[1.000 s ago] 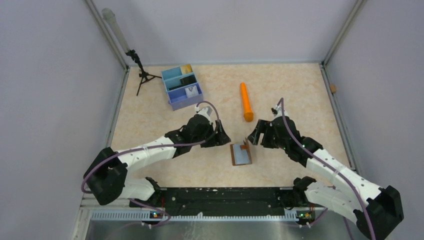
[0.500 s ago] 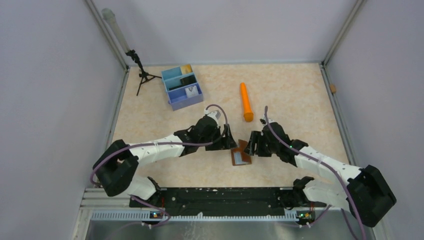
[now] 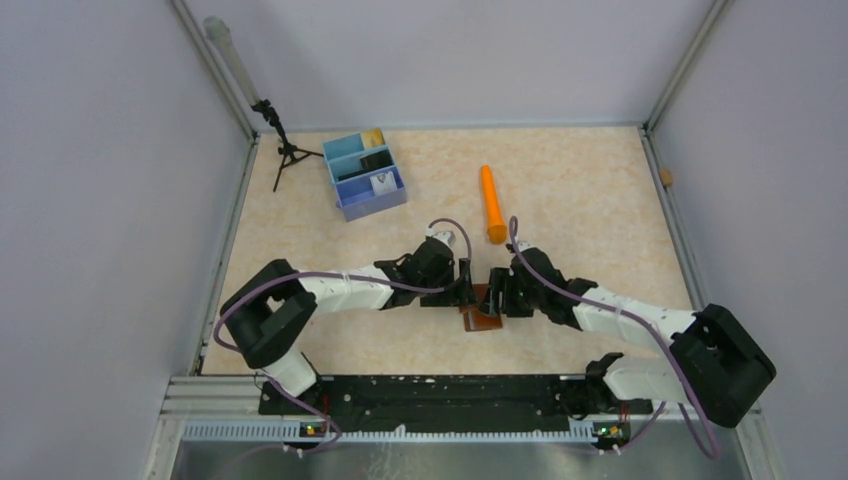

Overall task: Put the credit cards into the card holder
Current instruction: Close the card holder at the center of the board.

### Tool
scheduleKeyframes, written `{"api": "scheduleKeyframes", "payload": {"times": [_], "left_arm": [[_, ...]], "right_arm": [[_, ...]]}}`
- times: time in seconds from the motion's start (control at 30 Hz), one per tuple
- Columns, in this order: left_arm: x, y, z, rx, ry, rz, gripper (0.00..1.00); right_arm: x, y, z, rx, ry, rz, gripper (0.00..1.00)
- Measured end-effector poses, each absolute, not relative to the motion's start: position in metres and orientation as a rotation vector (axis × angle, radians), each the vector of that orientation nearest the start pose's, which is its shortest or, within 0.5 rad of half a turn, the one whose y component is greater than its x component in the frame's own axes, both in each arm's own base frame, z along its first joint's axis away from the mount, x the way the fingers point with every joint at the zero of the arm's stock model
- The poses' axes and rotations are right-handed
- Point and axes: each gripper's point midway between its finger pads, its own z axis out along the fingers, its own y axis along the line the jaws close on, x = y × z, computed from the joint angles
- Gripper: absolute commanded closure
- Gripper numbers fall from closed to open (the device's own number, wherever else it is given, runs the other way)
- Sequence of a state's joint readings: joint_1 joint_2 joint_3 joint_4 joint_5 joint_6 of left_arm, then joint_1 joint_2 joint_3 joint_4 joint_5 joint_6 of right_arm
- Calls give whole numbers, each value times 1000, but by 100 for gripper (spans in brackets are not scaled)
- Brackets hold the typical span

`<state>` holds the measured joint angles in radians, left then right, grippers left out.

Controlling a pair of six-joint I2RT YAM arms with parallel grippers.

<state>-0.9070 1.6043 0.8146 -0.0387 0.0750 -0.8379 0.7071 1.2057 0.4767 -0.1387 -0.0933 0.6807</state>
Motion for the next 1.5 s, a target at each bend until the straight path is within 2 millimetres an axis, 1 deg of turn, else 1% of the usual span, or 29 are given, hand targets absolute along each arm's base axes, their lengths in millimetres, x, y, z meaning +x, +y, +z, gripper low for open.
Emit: {"api": "scheduleKeyframes", "payload": {"times": [0.2, 0.33, 0.4, 0.47, 0.57, 0.73, 0.87, 1.1, 1.17, 1.23, 1.27, 1.3, 1.37, 1.4, 1.47, 1.5], "left_arm": [[212, -343, 38, 145, 2593, -803, 45], [213, -346, 33, 153, 2594, -773, 59], [215, -346, 31, 149, 2595, -754, 64], [215, -347, 32, 147, 2593, -752, 65], [215, -347, 32, 139, 2592, -740, 73], [216, -348, 32, 113, 2590, -742, 74], [216, -349, 32, 85, 2589, -749, 77], [214, -350, 31, 50, 2581, -774, 80], [214, -350, 31, 39, 2579, -778, 80], [214, -349, 31, 29, 2574, -779, 78], [215, -349, 31, 23, 2567, -778, 72], [216, -348, 31, 16, 2561, -773, 62], [218, -345, 31, 13, 2555, -754, 38], [219, -341, 30, 10, 2554, -731, 30], [222, -337, 37, 2, 2547, -687, 20], [222, -331, 38, 8, 2554, -642, 18]], "right_arm": [[190, 220, 36, -73, 2555, 719, 41], [187, 217, 32, -48, 2567, 731, 41], [184, 212, 31, -19, 2568, 755, 41], [182, 207, 32, 14, 2559, 785, 41], [178, 205, 32, 52, 2546, 849, 43], [166, 214, 32, 93, 2525, 1001, 49], [161, 220, 31, 134, 2510, 1088, 56], [164, 225, 26, 201, 2496, 1130, 69], [165, 224, 25, 217, 2489, 1130, 78], [166, 223, 24, 227, 2481, 1123, 90], [168, 224, 24, 228, 2475, 1123, 95], [169, 224, 26, 224, 2465, 1125, 100], [171, 225, 29, 206, 2451, 1125, 100], [172, 224, 30, 194, 2446, 1118, 100], [179, 224, 37, 163, 2422, 1084, 100], [186, 223, 44, 143, 2401, 1051, 100]]}}
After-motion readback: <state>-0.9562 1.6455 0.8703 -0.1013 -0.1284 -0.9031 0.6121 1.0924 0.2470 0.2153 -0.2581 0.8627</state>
